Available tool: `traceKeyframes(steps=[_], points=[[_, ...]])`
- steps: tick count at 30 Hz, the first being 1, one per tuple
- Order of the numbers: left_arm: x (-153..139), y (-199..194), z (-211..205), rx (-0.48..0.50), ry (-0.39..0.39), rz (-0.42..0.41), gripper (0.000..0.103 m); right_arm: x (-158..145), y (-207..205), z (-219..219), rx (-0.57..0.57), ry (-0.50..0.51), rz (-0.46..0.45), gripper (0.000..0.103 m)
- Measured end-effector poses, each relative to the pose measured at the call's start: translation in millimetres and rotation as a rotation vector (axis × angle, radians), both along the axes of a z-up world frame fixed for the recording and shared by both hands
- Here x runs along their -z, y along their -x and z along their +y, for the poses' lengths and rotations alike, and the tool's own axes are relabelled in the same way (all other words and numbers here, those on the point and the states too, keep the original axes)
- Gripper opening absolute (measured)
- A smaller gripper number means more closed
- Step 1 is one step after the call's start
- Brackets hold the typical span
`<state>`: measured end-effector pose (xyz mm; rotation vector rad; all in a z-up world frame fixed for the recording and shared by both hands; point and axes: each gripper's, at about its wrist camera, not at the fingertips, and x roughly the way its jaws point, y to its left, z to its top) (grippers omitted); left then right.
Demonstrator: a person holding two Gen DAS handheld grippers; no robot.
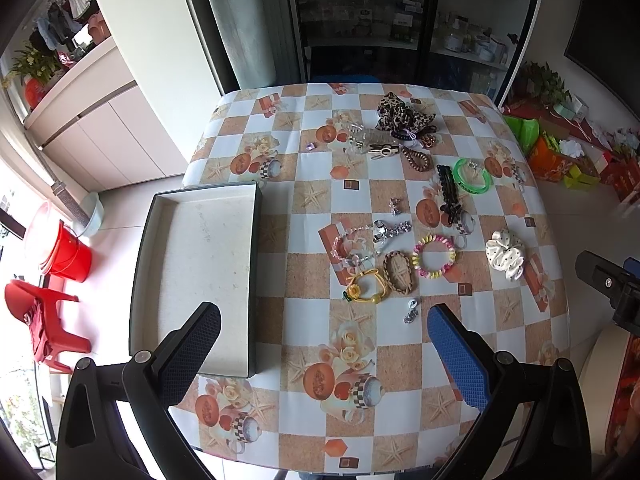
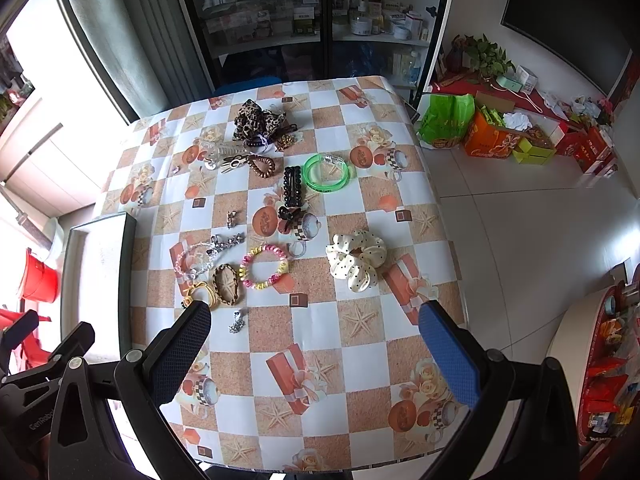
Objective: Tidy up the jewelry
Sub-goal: 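Grasp the yellow sunflower bracelet with left tool while right tool grasps the polka-dot scrunchie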
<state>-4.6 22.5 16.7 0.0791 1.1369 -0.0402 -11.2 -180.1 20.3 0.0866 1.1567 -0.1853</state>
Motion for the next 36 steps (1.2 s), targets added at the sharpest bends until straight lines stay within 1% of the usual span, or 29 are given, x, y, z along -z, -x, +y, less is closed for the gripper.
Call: traceKeyframes(steps=[8,11,15,22,28,32,34,36], points=[[11,-4,-1,-0.001,0.0,0.033,0.103,5,3,-4,0.0,-0.032,0.028,0.103],[20,-7,0,0.001,0.006,0.055,0.103,16,-4,-3,0.005,-0.049,0.039,0.103],[41,-13,2,0.001,0.003,0.093,0.103,30,-7,-9,0.01,-0.053,0.056,0.103],[86,-25,2,-0.01,0.035,0.18,0.103,55,-14,-32,0.046,-0.101,0.081,0.103],[117,-41,-4,-0.028,0.047,0.206,0.103,81,-28,-48,0.036,-0.122,0.105,0.103],[138,-55,-9,-0.027,0.046,0.227,0.103,99,-39,-57,0.024,-0.133,0.098,0.103],[146,-62,-11,-0.021,0.048,0.224,0.103,109,-46,-60,0.015,-0.122,0.111,0.103],[156,-69,-12,-0.016,0.05,0.227,0.103,119,-53,-62,0.005,-0.09,0.129,0.103]])
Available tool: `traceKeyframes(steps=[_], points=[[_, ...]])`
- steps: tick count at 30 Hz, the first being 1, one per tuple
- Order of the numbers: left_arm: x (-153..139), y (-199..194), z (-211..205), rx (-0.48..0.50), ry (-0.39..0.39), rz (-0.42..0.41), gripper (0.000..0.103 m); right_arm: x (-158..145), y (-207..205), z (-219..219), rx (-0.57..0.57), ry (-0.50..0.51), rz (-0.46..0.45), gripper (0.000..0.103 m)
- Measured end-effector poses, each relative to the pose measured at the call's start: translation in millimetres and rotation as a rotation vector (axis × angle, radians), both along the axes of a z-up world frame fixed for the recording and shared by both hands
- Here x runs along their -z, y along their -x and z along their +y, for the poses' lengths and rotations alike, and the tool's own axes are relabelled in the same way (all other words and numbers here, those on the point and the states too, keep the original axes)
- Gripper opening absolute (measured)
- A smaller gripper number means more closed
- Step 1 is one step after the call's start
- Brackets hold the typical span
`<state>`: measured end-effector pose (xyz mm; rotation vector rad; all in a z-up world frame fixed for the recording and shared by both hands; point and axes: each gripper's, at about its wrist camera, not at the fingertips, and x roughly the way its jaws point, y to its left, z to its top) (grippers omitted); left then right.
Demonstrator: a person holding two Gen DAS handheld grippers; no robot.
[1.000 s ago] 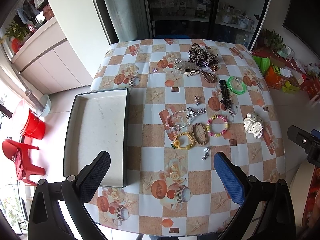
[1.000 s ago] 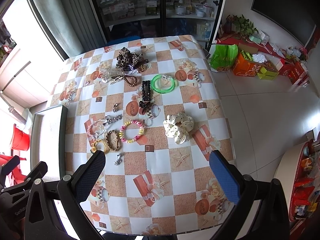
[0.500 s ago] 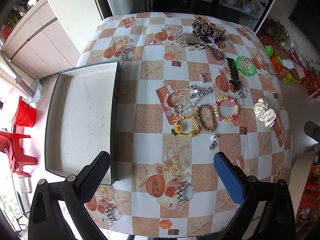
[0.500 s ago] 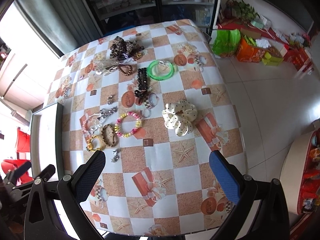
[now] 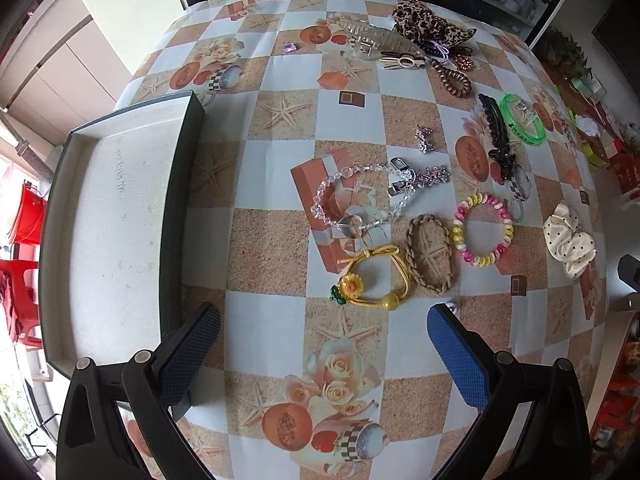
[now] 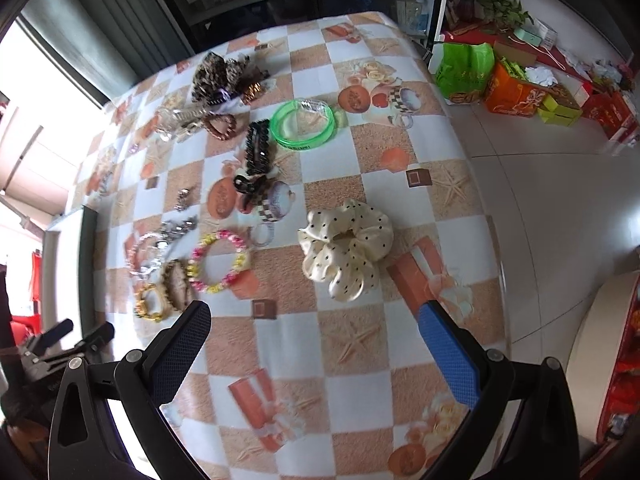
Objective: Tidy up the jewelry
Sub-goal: 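Grasp the yellow sunflower bracelet with left tool while right tool grasps the polka-dot scrunchie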
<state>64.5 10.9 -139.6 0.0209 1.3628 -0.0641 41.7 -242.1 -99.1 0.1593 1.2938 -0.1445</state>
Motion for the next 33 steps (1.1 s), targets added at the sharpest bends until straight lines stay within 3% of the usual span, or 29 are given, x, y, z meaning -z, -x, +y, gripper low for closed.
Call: traceKeyframes(steps=[4,5,8,10,15,19,22,25,27,29,30,32,33], points=[[19,-10,1,-0.001,-0.006,0.011,0.102,22,-14,-7,-0.017,0.041,0.053,0.103],[23,-12,1,0.001,-0.009,0.013,0.097,26,-16,-10,-0.015,0.037,0.065,0.103],[36,-16,1,0.008,-0.013,0.026,0.094,41,-24,-17,-0.006,0.036,0.084,0.103],[43,-18,-1,0.021,-0.02,0.03,0.085,49,-30,-19,-0.012,0.045,0.081,0.103],[59,-22,-4,0.044,-0.024,0.043,0.083,67,-44,-20,-0.037,0.061,0.096,0.103],[63,-24,-3,0.045,-0.018,0.025,0.083,84,-51,-20,-0.039,0.083,0.132,0.103],[63,-26,-4,0.051,-0.01,0.012,0.075,92,-51,-22,-0.038,0.084,0.16,0.102],[57,-22,-18,0.076,-0.009,-0.002,0.053,94,-50,-20,-0.049,0.101,0.175,0.094],[54,-22,-24,0.088,-0.006,-0.004,0.032,89,-49,-17,-0.067,0.09,0.16,0.087],[53,-21,-28,0.105,0.031,-0.007,0.02,84,-48,-12,-0.092,0.09,0.148,0.067],[52,-21,-31,0.108,0.038,-0.004,0.02,82,-47,-7,-0.103,0.088,0.143,0.06],[49,-17,-28,0.114,0.06,0.004,0.019,78,-48,-2,-0.118,0.081,0.141,0.031],[46,-16,-29,0.117,0.069,0.004,0.019,76,-48,-1,-0.118,0.075,0.144,0.027]])
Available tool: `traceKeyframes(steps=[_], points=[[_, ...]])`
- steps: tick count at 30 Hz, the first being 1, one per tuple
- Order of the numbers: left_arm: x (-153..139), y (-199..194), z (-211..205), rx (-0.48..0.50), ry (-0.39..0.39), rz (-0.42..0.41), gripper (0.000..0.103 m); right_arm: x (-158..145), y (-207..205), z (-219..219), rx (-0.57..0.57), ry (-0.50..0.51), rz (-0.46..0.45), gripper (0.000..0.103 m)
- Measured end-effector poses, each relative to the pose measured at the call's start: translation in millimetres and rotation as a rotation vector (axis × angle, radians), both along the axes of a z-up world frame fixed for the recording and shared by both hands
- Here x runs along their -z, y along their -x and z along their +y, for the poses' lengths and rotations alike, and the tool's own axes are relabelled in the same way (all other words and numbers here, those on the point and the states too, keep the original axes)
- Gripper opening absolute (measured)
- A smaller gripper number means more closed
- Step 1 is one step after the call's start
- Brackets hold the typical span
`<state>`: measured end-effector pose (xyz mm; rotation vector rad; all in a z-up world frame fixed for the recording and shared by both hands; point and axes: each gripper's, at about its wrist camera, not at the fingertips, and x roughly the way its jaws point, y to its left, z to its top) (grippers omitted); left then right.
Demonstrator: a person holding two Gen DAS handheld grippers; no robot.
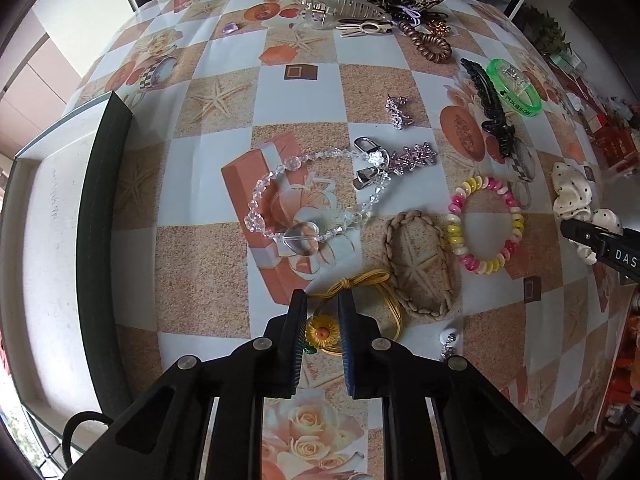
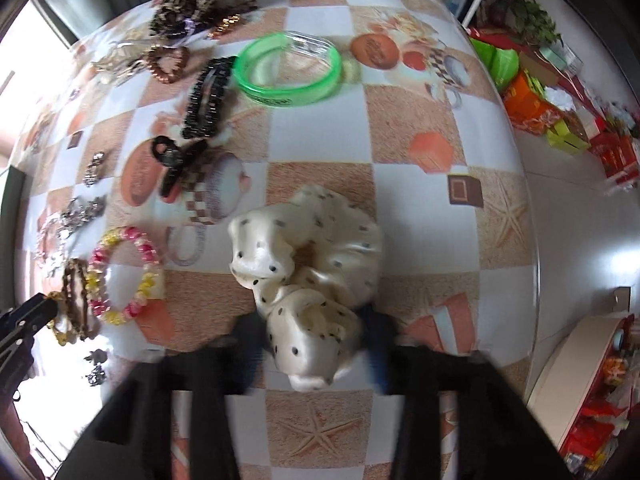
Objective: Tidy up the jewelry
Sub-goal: 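Grasp the yellow sunflower bracelet with left tool while right tool grasps the polka-dot scrunchie, then carry both items to the white tray and open both tools to release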
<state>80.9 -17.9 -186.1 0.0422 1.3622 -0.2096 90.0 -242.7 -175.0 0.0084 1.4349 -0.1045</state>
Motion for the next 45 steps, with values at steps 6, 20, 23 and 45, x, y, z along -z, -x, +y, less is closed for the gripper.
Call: traceKeyframes(steps=[6,20,23,45], points=[[-25,8,4,0.001,0.052,-0.015,0.019,-18,6,6,0.003,-0.047,-0.008,0.02],[-93,24,85,-0.055,0.159,-0.122,0.019,-78,4,48,-0.027,-0.141,-0.046,0.02],[-103,25,113,-0.093,0.165,-0.14,0.019,-88,-4,75,-0.069,-0.163,-0.058,0.02],[-66,-36,278,-0.331,0.082,-0.22,0.019,-66,-77,330,-0.387,-0.334,-0.09,0.02]])
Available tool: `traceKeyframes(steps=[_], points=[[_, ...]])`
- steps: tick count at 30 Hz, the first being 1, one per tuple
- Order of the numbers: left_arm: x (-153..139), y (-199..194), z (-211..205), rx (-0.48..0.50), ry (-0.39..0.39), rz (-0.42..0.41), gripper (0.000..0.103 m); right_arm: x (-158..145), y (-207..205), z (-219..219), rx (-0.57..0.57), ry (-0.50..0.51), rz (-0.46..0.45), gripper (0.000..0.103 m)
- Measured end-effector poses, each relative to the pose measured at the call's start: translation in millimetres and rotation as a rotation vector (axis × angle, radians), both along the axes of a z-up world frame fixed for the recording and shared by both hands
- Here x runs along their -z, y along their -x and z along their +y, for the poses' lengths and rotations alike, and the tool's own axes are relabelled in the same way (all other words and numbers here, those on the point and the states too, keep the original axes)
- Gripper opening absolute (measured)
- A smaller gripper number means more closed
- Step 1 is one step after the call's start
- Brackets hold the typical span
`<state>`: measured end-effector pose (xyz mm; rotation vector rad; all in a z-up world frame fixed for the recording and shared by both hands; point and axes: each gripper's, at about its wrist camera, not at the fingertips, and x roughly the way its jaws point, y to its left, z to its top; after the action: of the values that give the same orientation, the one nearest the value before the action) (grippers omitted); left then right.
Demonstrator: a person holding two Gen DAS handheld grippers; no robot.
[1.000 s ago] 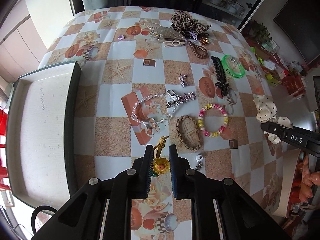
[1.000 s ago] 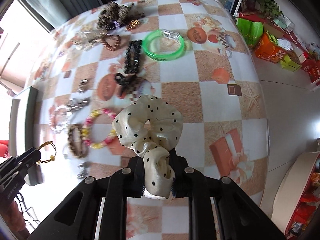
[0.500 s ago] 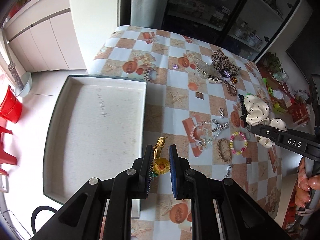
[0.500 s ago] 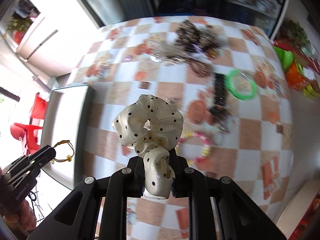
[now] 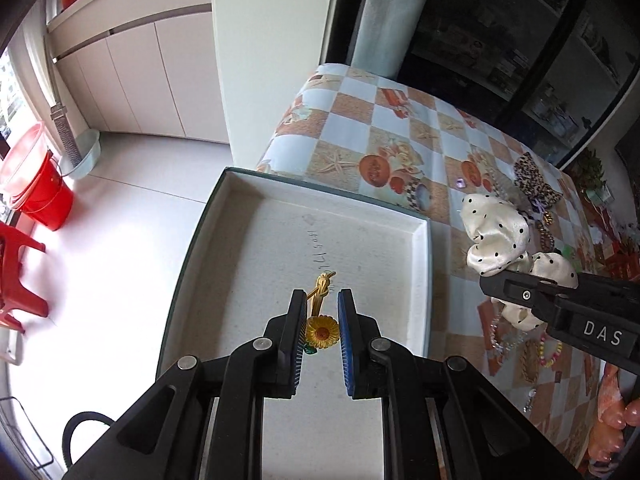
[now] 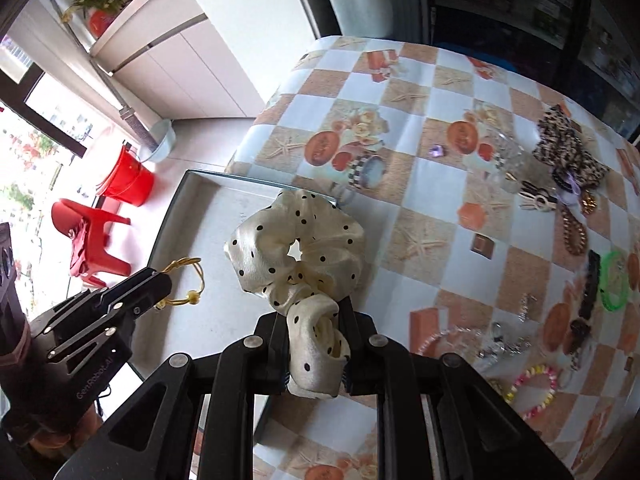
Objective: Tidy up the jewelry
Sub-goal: 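Carry both items to the white tray and open both tools to release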
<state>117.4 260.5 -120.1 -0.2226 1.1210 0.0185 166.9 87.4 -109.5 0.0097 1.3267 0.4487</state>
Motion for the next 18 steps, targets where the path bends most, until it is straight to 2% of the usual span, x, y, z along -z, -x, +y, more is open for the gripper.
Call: traceKeyframes(steps=[9,15,18], points=[[56,-12,16,-0.059,-0.062,0.046,0.019,59,-29,44,-0.001,-0.025,0.065,0.02],[71,-7,10,-0.069,-0.089,0.071,0.019,88,-32,55,-0.024,-0.004,0.095,0.021],[75,-4,6,-0.061,-0.107,0.077,0.02,96,-31,56,-0.028,0.002,0.107,0.024]])
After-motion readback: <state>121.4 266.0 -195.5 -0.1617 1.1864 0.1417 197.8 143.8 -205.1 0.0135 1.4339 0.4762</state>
